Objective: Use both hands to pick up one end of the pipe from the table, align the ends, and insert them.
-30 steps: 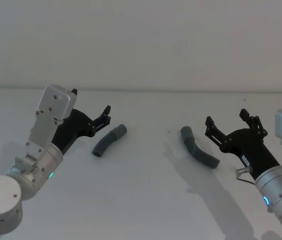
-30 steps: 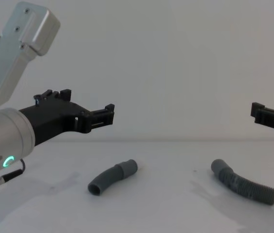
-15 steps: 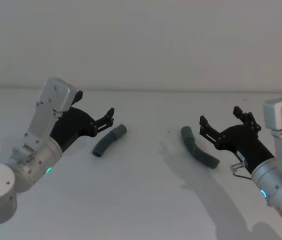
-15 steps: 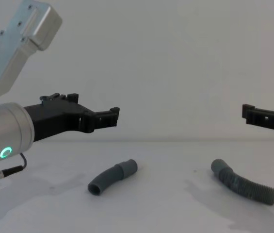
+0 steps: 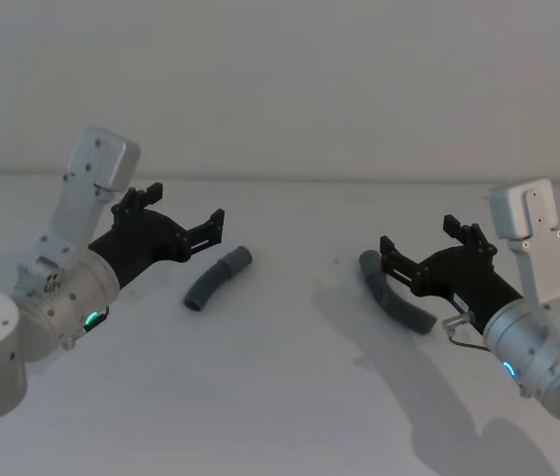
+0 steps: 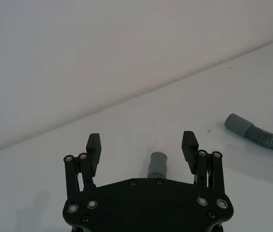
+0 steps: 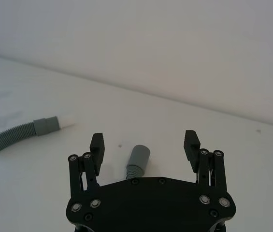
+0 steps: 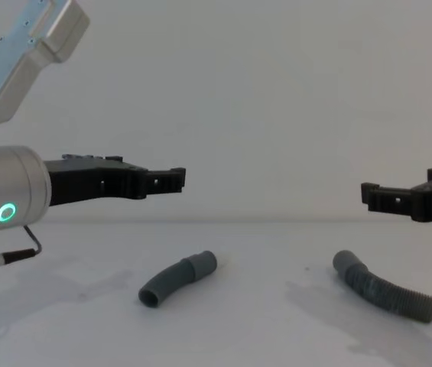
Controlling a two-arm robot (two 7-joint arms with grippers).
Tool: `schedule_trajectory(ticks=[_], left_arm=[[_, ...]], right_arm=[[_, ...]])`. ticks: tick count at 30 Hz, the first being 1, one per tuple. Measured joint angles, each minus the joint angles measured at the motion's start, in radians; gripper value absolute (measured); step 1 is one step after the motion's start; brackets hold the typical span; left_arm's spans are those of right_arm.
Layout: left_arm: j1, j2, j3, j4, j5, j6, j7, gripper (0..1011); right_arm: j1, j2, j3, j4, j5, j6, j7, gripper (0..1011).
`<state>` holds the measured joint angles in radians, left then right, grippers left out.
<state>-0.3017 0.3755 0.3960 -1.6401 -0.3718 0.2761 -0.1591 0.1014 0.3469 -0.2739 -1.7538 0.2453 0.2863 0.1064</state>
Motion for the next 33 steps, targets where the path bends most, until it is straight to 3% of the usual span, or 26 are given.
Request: schedule_trajectory(ticks=[8, 15, 33], left_arm=[[-0.015, -0.007, -0.008, -0.005, -0.017, 0.078, 0.001, 1003], [-0.041, 0.004, 0.013, 0.003, -0.005, 0.140, -0.016, 1003], [-0.126, 0.009, 0.093, 0.111, 0.061, 0.171, -0.089, 1003]], right_arm=[[0.031, -0.016, -0.006, 0.030, 0.000, 0.042, 0.011, 994], [0.051, -0.030, -0.007, 0.054, 0.004, 0.064, 0.025, 994], [0.077, -0.051, 0.001, 0.097, 0.018, 0.090, 0.059, 994]])
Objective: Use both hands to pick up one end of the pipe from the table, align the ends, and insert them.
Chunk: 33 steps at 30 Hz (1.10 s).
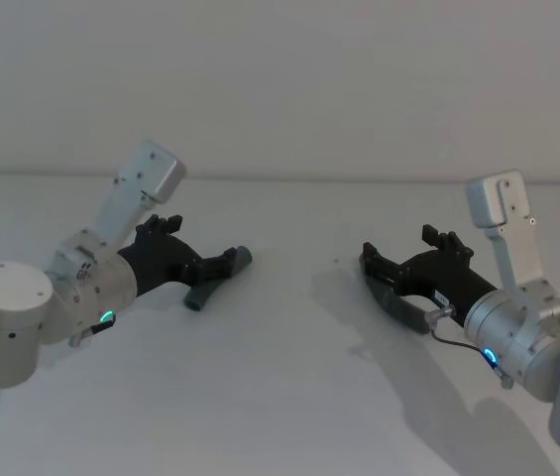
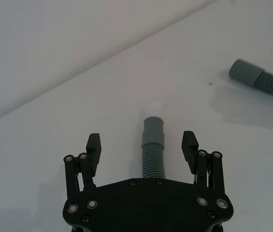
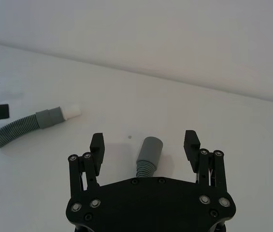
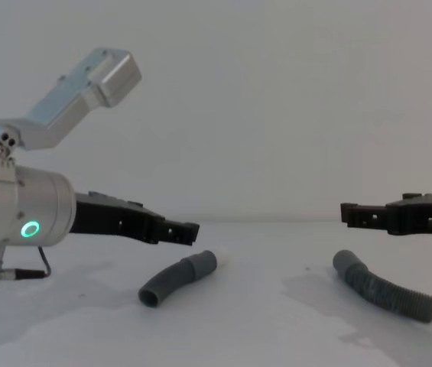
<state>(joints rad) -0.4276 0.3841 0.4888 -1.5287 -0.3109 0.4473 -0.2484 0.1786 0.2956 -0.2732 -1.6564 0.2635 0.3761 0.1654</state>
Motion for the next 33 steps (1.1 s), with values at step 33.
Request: schedule_trajectory(ticks=[33], left_arm=[[-0.122, -0.052, 0.088, 0.225, 0.064, -0.068, -0.152, 1003]], right_arm=[[0.038, -0.025, -0.028, 0.082, -0.056, 0.028, 0.012, 993]])
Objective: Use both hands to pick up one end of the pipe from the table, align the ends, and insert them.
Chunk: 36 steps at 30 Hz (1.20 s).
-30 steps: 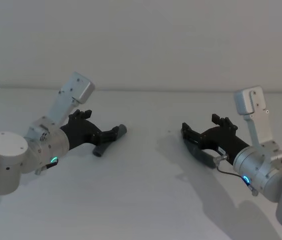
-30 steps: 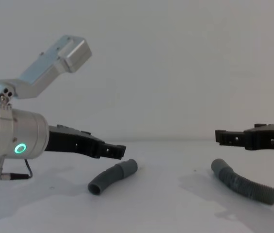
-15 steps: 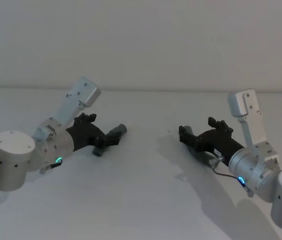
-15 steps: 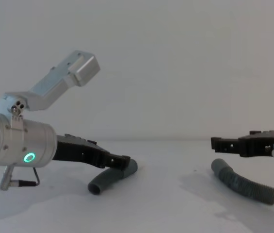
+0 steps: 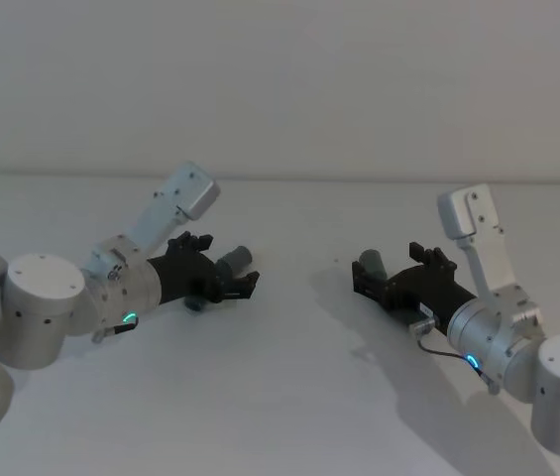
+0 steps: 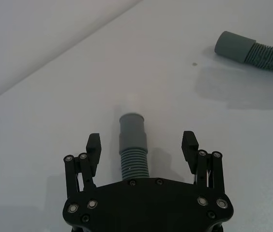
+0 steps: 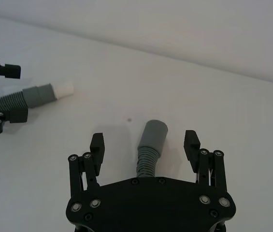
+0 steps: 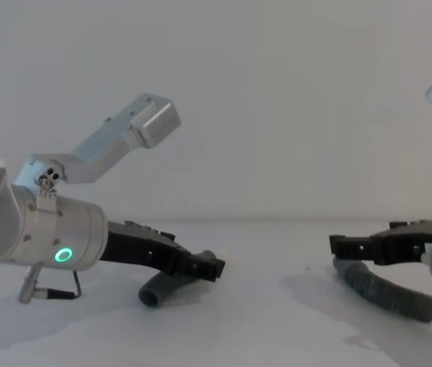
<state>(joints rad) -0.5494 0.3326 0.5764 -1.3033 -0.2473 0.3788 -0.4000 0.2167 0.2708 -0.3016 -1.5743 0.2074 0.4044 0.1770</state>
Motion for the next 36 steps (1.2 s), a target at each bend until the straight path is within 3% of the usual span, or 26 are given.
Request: schedule_trajectory(ticks=[21, 36], left_arm=[[0.006, 0.002, -0.016, -0.004, 0.012, 0.056, -0.003, 1003], [-0.007, -0.014, -0.028, 0.022, 0.013, 0.067, -0.015, 1003]], right_arm=[[0.024, 0.013, -0.021, 0.033, -0.040, 0.059, 0.031, 994], [0.038, 0.006, -0.022, 0.058, -0.059, 0.092, 0.034, 993]])
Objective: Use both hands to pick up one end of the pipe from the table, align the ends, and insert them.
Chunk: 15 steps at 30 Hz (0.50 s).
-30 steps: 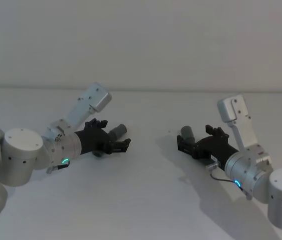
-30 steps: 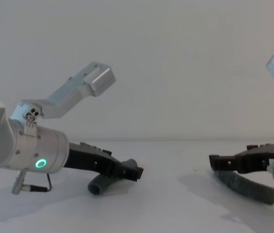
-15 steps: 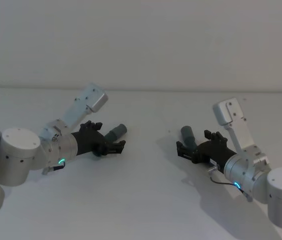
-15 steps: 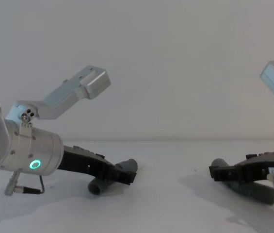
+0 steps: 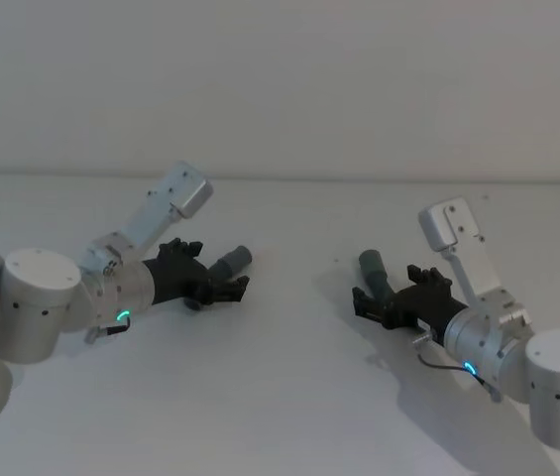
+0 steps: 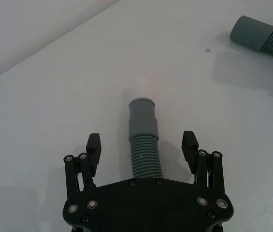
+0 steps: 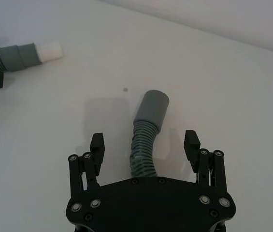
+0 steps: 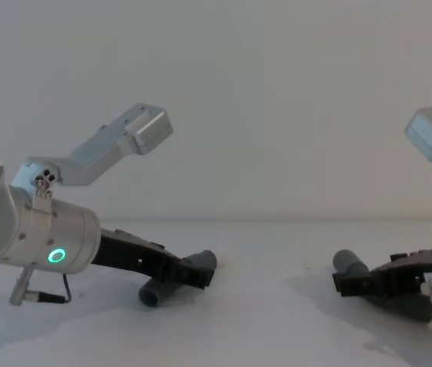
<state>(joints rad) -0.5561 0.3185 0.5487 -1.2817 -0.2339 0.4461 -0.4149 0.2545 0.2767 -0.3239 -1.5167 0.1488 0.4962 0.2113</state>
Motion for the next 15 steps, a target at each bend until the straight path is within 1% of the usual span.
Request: schedule_trajectory(ticks=[15], left_arm=[[-0.011, -0.017, -0.007, 0.022, 0.001, 0.015, -0.019, 1003]], right_arm=[[0.013, -0.010, 0.009, 0.030, -0.011, 0.023, 0.002, 994]])
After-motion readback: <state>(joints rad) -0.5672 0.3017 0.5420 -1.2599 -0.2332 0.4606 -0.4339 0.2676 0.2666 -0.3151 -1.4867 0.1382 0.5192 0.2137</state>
